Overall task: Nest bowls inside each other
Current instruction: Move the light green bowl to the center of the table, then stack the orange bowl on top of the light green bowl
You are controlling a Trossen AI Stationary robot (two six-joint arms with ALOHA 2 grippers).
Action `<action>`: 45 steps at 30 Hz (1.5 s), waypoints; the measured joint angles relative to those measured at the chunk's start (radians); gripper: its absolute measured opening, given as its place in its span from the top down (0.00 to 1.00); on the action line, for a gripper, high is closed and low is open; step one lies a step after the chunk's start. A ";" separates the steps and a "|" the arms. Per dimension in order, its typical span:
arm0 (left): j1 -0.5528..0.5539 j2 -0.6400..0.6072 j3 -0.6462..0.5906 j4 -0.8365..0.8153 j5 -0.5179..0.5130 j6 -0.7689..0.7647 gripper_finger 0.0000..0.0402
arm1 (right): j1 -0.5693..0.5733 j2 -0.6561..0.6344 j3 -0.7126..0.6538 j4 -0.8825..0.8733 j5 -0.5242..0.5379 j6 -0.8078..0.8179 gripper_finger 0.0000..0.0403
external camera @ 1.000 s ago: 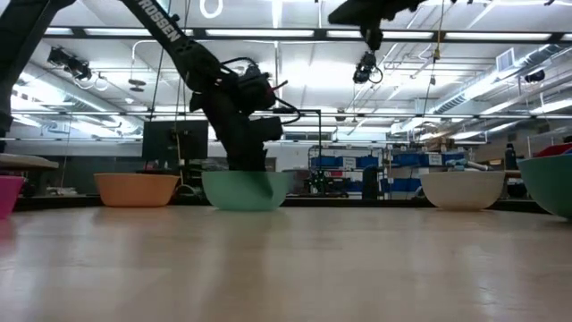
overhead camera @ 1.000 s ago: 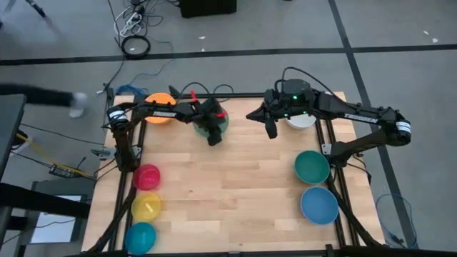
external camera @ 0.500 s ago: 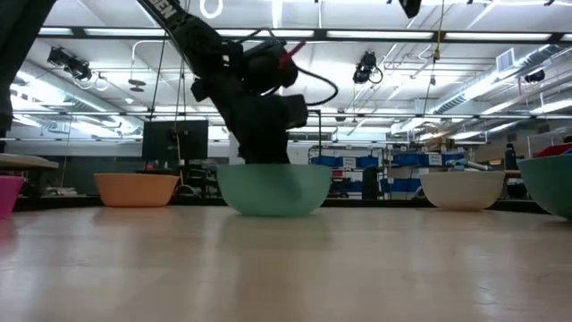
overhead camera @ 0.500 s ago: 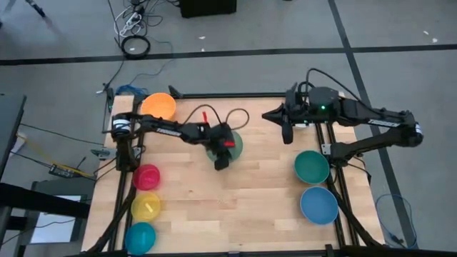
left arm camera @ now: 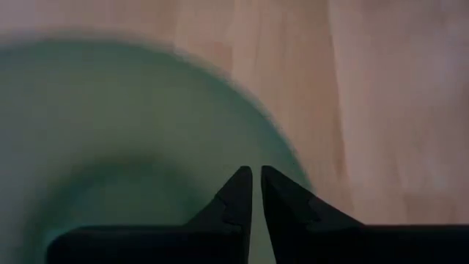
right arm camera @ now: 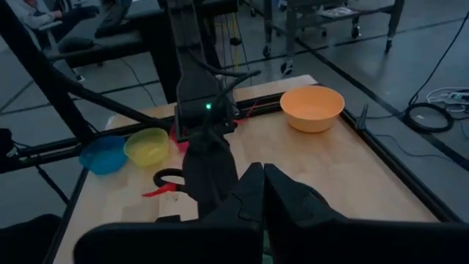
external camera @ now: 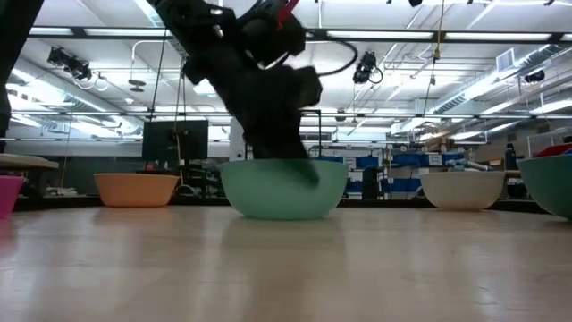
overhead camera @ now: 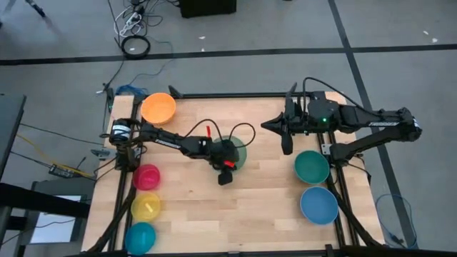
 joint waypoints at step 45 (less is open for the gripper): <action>0.551 -0.655 -0.295 -0.830 -0.500 0.052 0.74 | -0.100 -0.042 -0.144 -0.020 0.019 -0.037 1.00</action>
